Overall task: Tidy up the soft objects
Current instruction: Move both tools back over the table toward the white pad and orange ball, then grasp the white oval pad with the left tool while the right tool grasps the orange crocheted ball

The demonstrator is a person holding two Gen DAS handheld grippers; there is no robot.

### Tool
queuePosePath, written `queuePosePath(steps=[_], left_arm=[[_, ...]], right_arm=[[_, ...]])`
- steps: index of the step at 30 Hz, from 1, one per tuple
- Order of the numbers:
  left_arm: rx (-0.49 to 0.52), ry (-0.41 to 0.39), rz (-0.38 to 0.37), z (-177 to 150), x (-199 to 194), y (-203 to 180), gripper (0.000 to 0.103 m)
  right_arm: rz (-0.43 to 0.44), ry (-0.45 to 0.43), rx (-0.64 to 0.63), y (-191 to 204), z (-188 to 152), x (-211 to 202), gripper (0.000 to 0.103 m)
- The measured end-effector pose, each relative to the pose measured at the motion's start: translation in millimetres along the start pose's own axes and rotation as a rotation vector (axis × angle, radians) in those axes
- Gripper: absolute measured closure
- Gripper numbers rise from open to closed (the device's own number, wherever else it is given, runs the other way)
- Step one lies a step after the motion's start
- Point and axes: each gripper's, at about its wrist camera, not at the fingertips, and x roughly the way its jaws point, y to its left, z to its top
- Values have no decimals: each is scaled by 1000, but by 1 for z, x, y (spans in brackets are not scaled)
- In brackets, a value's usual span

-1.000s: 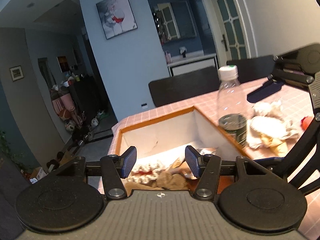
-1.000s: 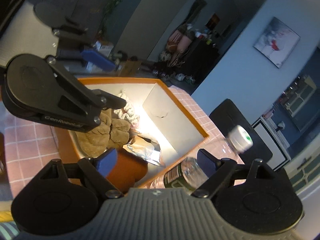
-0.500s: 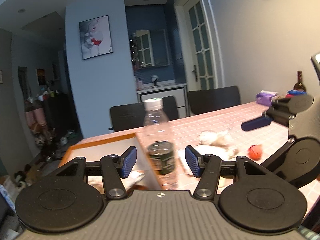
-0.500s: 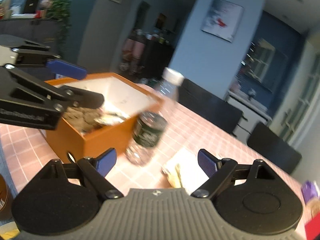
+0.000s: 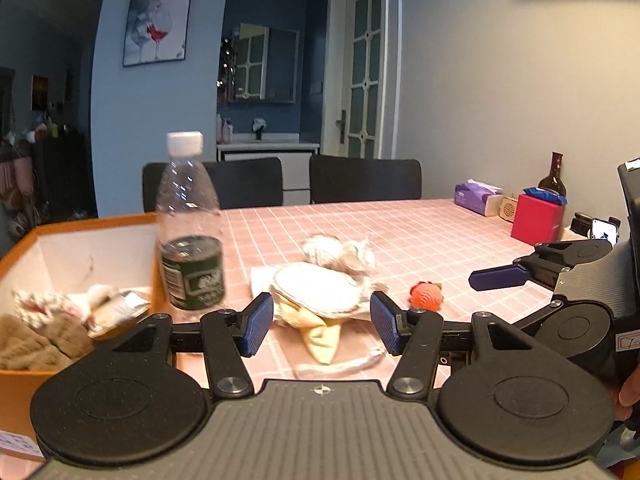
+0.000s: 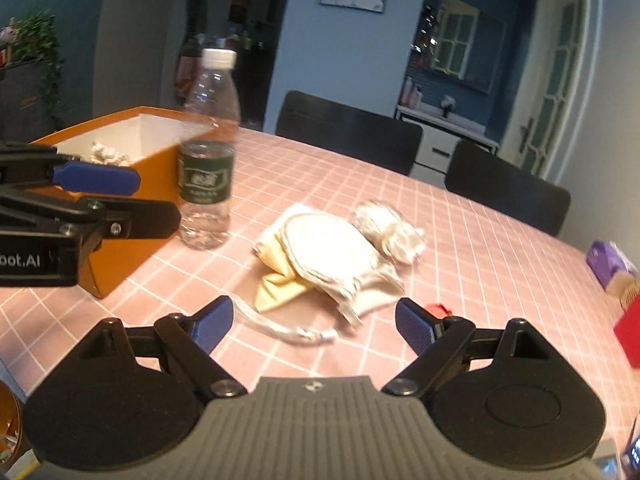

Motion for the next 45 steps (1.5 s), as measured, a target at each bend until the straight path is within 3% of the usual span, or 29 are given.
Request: queuePosePath(steps=[20, 28, 30, 32, 34, 40, 43, 45], left_arm=[[-15, 135, 7, -18, 73, -8, 33], [-40, 122, 25, -8, 109, -8, 32], [-55, 120, 40, -3, 121, -6, 25], [-82, 124, 59, 2, 134, -3, 25], [-94, 132, 70, 4, 146, 0, 25], [-129, 188, 128, 3, 180, 10, 25], [-127, 188, 132, 2, 187, 13, 30], [-113, 190, 134, 2, 189, 12, 55]], right_arm=[[-48, 70, 107, -45, -20, 46, 17], [-122, 71, 225, -74, -15, 73, 17], [-141, 63, 245, -80, -12, 79, 17], [-155, 52, 262, -84, -9, 86, 18], [-166, 56, 278, -89, -7, 94, 26], [-153, 97, 348, -103, -11, 118, 36], [-157, 105, 347, -104, -13, 123, 45], [-147, 114, 345, -104, -14, 124, 56]])
